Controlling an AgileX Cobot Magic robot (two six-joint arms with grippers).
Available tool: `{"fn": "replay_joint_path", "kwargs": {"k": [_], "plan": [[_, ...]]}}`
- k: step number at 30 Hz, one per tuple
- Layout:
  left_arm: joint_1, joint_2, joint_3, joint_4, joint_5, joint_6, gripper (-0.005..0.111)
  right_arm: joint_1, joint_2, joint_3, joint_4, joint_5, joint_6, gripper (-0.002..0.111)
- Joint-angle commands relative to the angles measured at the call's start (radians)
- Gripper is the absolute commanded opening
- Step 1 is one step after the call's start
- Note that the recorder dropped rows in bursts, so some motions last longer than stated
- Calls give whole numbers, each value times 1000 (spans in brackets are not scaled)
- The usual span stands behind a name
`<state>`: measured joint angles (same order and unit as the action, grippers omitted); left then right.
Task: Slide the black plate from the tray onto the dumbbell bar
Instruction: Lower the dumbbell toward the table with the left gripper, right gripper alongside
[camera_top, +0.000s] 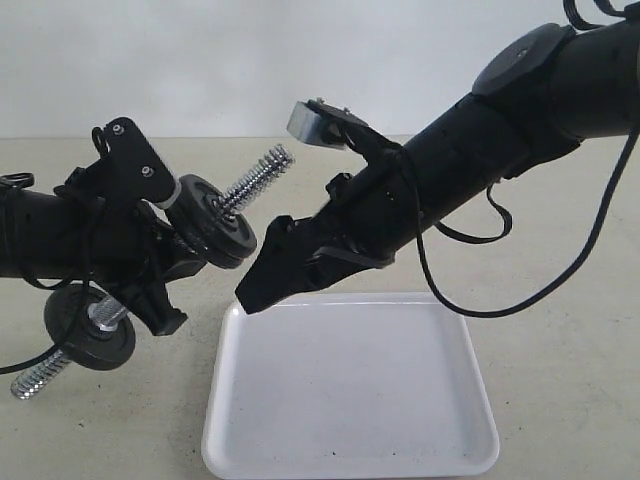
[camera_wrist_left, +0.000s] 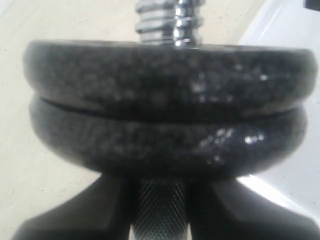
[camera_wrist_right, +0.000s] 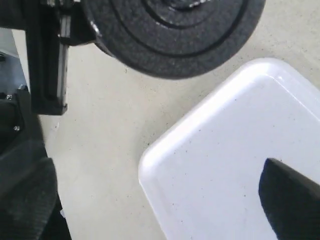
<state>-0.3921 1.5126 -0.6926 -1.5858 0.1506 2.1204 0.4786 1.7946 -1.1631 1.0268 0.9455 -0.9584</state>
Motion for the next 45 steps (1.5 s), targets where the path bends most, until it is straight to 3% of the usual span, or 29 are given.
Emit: {"fn": "replay_joint_path", "kwargs": {"k": [1,9,18,23,31,45], "plan": [[-1,-58,-48,-52,29,-11,4,-1,-9,-1,-5,50,36,104],[-1,-58,-79,-133,70,-11,4,-1,-9,-1,66,276,-54,104],[-1,47,-204,-159,87,-14,4,10,-42,-1,209,276,-173,104],[-1,143,-245,-159,78,-105,4,10,-48,-1,214,276,-176,104],[-1,258,-257,-159,-6,-169,4,10,-47,-1,214,276,-185,104],[-1,392,-268,-159,42,-273,4,10,-47,-1,260,276,-222,104]]}}
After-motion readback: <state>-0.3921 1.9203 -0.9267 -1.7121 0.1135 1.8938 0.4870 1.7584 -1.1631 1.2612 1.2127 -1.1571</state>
